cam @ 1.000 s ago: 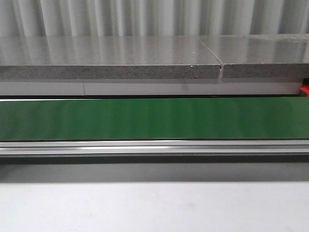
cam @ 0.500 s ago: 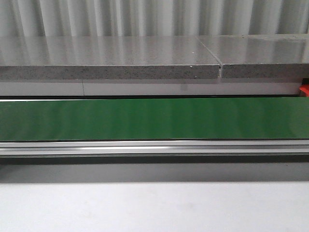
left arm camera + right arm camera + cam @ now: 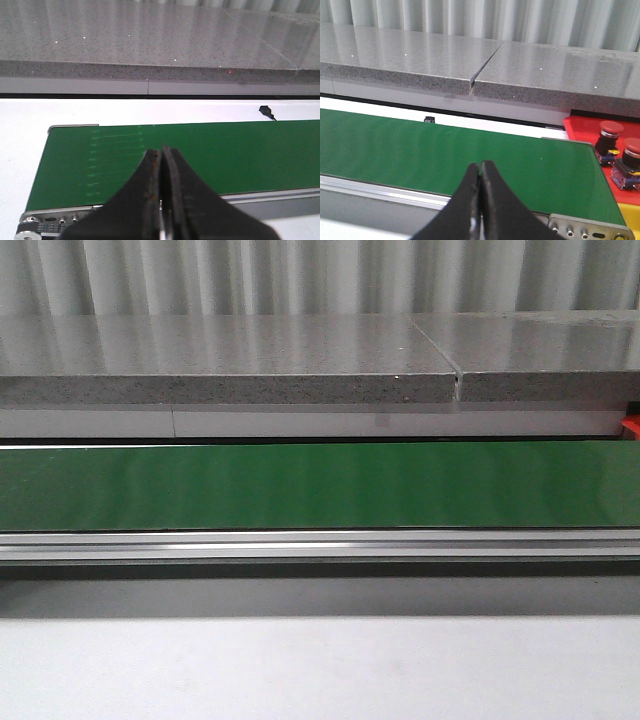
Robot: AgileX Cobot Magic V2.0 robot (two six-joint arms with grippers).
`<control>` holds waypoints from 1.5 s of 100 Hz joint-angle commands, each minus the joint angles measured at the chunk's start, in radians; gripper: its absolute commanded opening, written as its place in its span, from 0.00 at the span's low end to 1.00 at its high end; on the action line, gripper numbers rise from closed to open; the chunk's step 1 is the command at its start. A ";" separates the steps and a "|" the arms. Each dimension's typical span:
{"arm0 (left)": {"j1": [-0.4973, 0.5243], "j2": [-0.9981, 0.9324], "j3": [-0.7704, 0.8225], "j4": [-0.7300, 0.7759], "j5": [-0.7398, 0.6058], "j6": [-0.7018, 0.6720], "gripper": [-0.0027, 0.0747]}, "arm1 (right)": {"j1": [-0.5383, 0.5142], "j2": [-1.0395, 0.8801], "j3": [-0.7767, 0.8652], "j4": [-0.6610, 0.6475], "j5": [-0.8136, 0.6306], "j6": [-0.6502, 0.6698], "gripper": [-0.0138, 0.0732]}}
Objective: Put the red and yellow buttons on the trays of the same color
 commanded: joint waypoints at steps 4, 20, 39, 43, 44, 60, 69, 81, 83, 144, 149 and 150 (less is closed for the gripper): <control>-0.008 0.010 -0.025 -0.003 -0.071 -0.001 0.01 | -0.007 -0.014 -0.014 -0.006 -0.071 0.000 0.08; -0.008 0.010 -0.025 -0.003 -0.071 -0.001 0.01 | -0.007 -0.014 -0.014 -0.006 -0.071 0.000 0.08; -0.008 0.010 -0.025 -0.003 -0.071 -0.001 0.01 | -0.007 -0.014 -0.014 -0.006 -0.071 0.000 0.08; -0.008 0.010 -0.025 -0.003 -0.071 -0.001 0.01 | -0.007 -0.014 -0.014 -0.006 -0.071 0.000 0.08; -0.008 0.010 -0.025 -0.003 -0.071 -0.001 0.01 | -0.007 -0.014 -0.014 -0.006 -0.071 0.000 0.08; -0.008 0.010 -0.025 -0.003 -0.071 -0.001 0.01 | -0.007 -0.014 -0.014 -0.006 -0.071 0.000 0.08; -0.008 0.010 -0.025 -0.003 -0.071 -0.001 0.01 | -0.007 -0.014 -0.014 -0.006 -0.071 0.000 0.08; -0.008 0.010 -0.025 -0.001 -0.071 -0.001 0.01 | -0.007 -0.014 -0.014 -0.006 -0.071 0.000 0.08; -0.008 0.010 -0.023 0.002 -0.071 -0.001 0.01 | -0.007 -0.014 -0.014 -0.006 -0.071 0.000 0.08; 0.178 -0.234 0.239 0.120 -0.320 -0.001 0.01 | -0.007 -0.014 -0.014 -0.006 -0.071 0.000 0.08; 0.183 -0.261 0.270 0.120 -0.336 -0.001 0.01 | -0.007 -0.014 -0.014 -0.006 -0.071 0.000 0.08; 0.183 -0.265 0.275 0.120 -0.338 -0.001 0.01 | -0.007 -0.014 -0.014 -0.006 -0.071 0.000 0.08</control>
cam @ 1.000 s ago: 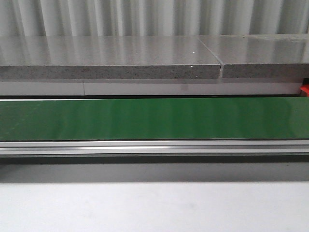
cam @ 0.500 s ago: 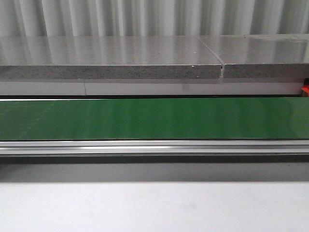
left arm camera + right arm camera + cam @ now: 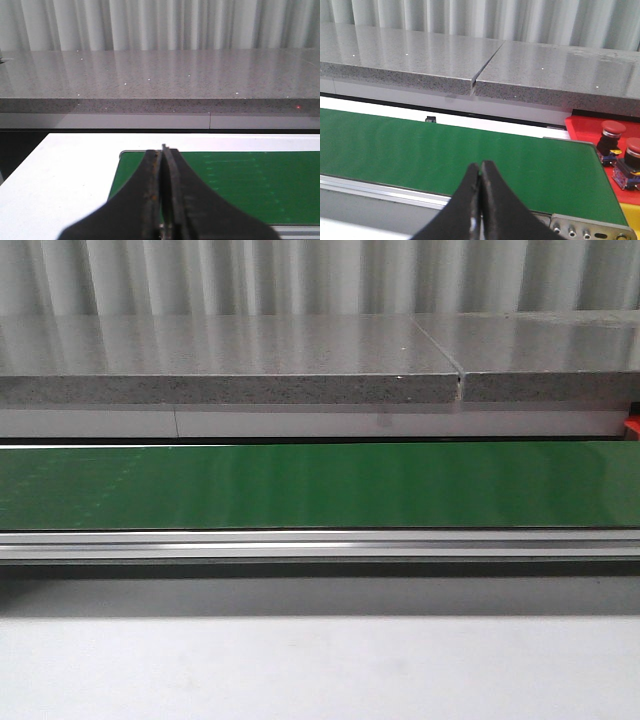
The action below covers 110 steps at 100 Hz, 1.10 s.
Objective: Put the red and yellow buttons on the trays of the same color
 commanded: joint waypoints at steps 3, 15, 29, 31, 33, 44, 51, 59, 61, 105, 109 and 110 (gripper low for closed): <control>0.012 -0.050 0.043 0.000 -0.121 -0.001 0.01 | -0.007 -0.014 -0.014 -0.006 -0.073 0.000 0.08; 0.012 -0.065 0.112 0.000 -0.189 -0.001 0.01 | -0.007 -0.014 -0.014 -0.012 -0.072 0.000 0.08; 0.012 -0.067 0.190 0.000 -0.269 -0.001 0.01 | -0.007 -0.014 -0.014 -0.006 -0.072 0.000 0.08; 0.012 -0.067 0.201 0.000 -0.281 -0.001 0.01 | -0.007 -0.014 -0.014 -0.006 -0.072 0.000 0.08; 0.012 -0.067 0.207 0.000 -0.295 -0.001 0.01 | -0.007 -0.014 -0.014 -0.006 -0.072 0.000 0.08; 0.012 -0.067 0.204 0.000 -0.263 -0.001 0.01 | -0.007 -0.014 -0.014 -0.006 -0.072 0.000 0.08; 0.012 -0.067 0.204 0.000 -0.261 -0.001 0.01 | -0.007 -0.014 -0.014 -0.006 -0.072 0.000 0.08; 0.012 -0.067 0.204 0.000 -0.261 -0.001 0.01 | -0.007 -0.014 -0.014 -0.006 -0.072 0.000 0.08; 0.012 -0.067 0.204 0.000 -0.261 -0.001 0.01 | -0.007 -0.014 -0.014 -0.006 -0.072 0.000 0.08; 0.012 -0.067 0.204 0.000 -0.261 -0.001 0.01 | -0.007 -0.014 -0.014 -0.006 -0.072 0.000 0.08; 0.012 -0.067 0.204 0.000 -0.261 -0.001 0.01 | -0.007 -0.014 -0.014 -0.006 -0.072 0.000 0.08; 0.012 -0.067 0.204 0.000 -0.261 -0.001 0.01 | -0.007 -0.014 -0.014 -0.006 -0.072 0.000 0.08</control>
